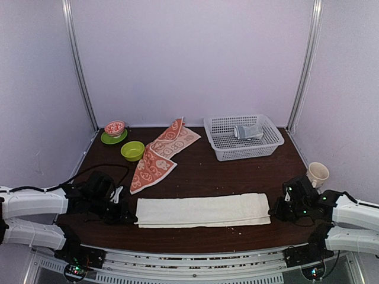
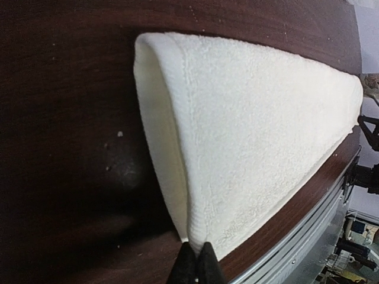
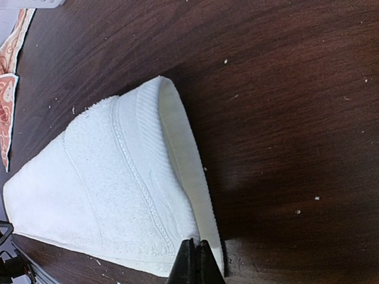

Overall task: Roll the towels
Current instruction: Adjust the towel at the center of the board.

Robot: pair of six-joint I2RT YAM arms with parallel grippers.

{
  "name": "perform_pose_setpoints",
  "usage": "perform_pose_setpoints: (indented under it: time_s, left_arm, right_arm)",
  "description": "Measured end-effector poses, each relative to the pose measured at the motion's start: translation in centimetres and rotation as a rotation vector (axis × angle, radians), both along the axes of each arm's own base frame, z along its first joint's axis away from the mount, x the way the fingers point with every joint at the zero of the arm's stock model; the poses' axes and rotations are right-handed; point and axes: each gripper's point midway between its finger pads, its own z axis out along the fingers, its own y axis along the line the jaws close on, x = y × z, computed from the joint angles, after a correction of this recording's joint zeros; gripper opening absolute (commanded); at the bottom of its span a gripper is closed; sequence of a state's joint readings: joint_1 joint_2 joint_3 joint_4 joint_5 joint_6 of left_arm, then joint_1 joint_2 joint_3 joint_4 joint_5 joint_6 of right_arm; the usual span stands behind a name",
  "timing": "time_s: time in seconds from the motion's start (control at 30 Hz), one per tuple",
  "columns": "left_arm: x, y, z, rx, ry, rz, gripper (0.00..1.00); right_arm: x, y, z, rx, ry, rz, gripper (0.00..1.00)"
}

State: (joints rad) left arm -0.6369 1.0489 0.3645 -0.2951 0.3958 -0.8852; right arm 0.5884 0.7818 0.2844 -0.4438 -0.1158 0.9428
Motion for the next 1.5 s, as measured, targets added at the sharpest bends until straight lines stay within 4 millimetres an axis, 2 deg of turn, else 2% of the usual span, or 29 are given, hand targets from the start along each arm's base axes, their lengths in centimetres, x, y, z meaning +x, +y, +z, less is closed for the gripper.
perform_pose_setpoints:
  time_s: [0.2,0.47,0.5,0.57,0.6,0.67,0.77,0.87,0.9,0.93,0.97,1.03,1.13,1.17,1.23,1.27,1.33,1.43,1.5]
  left_arm:
    - [0.0,0.0,-1.0,0.015,0.02,-0.001,0.0]
    - [-0.1,-0.1,-1.5,0.024,0.025,-0.011,0.0]
    - [0.0,-0.1,-1.5,0.024,0.025,-0.012,0.0]
    - [0.0,-0.1,-1.6,0.025,0.024,-0.014,0.02]
    - [-0.1,-0.1,-1.6,0.027,0.025,-0.015,0.08]
    - [-0.1,-0.1,-1.7,0.029,0.025,-0.018,0.28]
    - [-0.2,0.0,-1.8,0.035,0.023,-0.026,0.57]
    - [0.1,-0.4,-0.9,0.015,0.0,-0.038,0.75]
    - [0.1,-0.3,-0.7,0.019,-0.004,-0.037,0.81]
    - [0.0,-0.2,-0.5,0.022,-0.008,-0.034,0.95]
    - [-0.1,0.1,0.1,0.026,-0.016,-0.029,0.97]
    - [0.2,0.1,1.7,0.013,-0.054,-0.024,0.98]
    - [1.7,-0.5,5.8,-0.03,-0.158,-0.01,0.92]
    - [2.7,-1.1,7.8,-0.05,-0.203,-0.01,0.89]
    - [3.7,-1.8,9.1,-0.055,-0.23,-0.016,0.78]
    - [4.2,-2.2,9.6,-0.057,-0.239,-0.017,0.7]
    - [5.4,-3.4,9.7,-0.054,-0.244,-0.029,0.54]
    - [6.8,-5.3,8.1,-0.032,-0.202,-0.063,0.37]
    - [7.6,-7.0,7.1,-0.022,-0.172,-0.097,0.3]
  right_arm:
    - [-0.5,0.0,-1.0,-0.007,0.03,0.008,0.0]
    - [-0.6,0.0,-1.3,-0.006,0.035,0.011,0.0]
    - [-0.7,-0.1,-1.4,-0.006,0.037,0.011,0.06]
    - [-0.8,-0.1,-1.5,-0.007,0.04,0.014,0.27]
    - [-0.8,0.0,-1.5,-0.004,0.042,0.012,0.35]
    - [-0.8,0.0,-1.5,-0.001,0.042,0.008,0.49]
    - [-0.5,0.2,-1.0,0.013,0.017,0.02,0.62]
    - [-0.5,0.1,-0.4,0.012,0.007,0.017,0.68]
    - [-0.5,0.0,0.0,0.009,0.002,0.018,0.67]
    - [-0.3,0.1,0.8,0.009,-0.013,0.02,0.66]
    - [0.0,0.2,1.6,0.014,-0.031,0.022,0.64]
    - [1.0,0.7,4.1,0.036,-0.086,0.03,0.57]
    - [2.5,1.8,6.6,0.06,-0.143,0.045,0.5]
    - [2.9,2.1,6.8,0.059,-0.141,0.046,0.5]
    - [3.4,2.4,6.3,0.043,-0.12,0.048,0.48]
    - [3.3,2.2,5.4,0.022,-0.096,0.043,0.46]
    - [3.2,2.0,4.9,0.012,-0.091,0.035,0.41]
    - [3.4,1.9,4.5,0.031,-0.106,0.013,0.39]
    - [3.7,2.2,4.2,0.051,-0.112,0.002,0.4]
